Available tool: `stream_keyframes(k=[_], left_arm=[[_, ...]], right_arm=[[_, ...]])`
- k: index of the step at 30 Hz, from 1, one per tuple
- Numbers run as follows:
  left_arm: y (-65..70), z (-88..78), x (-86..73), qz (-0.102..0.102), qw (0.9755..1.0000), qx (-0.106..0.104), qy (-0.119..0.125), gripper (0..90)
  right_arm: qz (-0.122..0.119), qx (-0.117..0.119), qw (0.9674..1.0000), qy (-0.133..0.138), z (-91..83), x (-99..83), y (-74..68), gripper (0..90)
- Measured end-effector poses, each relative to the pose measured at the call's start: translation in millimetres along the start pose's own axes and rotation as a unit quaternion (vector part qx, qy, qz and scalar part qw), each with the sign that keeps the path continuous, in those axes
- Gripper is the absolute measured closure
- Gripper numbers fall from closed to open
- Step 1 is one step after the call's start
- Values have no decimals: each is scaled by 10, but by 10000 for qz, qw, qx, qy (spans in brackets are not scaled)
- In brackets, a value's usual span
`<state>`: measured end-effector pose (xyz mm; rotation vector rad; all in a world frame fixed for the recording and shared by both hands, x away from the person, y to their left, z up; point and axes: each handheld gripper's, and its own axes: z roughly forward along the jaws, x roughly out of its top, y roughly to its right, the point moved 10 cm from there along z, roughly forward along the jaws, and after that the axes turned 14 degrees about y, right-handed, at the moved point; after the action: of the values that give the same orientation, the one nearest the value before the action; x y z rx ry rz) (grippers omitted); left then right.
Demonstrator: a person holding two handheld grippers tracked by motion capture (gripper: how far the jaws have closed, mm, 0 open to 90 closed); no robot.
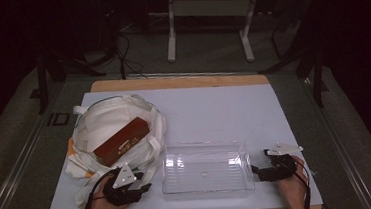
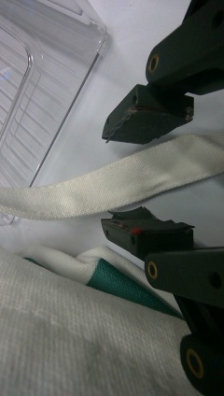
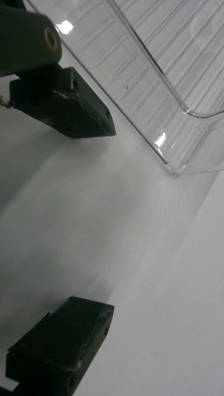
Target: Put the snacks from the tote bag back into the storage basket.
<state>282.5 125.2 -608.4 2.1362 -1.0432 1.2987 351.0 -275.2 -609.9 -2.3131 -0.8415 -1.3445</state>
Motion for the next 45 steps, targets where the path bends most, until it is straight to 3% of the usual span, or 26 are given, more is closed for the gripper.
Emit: stream_keyframes(k=[26,32,40,45], left_arm=[[-1,-3,1,-36,10000,-18,22,520],[13,-36,62,-60,9999,-42,109,494],[50,-63,120,57,9999,-91,59,476],[97,-85,189,184,9997,-155,63,512]], right_arm=[[-34,-15,10000,31,-3,-2,-1,129],[-35,-18,10000,36,-3,-1,-2,129],[-46,-21,10000,40,-5,-2,-5,131],[-58,-24,10000,46,-5,-1,-5,132]])
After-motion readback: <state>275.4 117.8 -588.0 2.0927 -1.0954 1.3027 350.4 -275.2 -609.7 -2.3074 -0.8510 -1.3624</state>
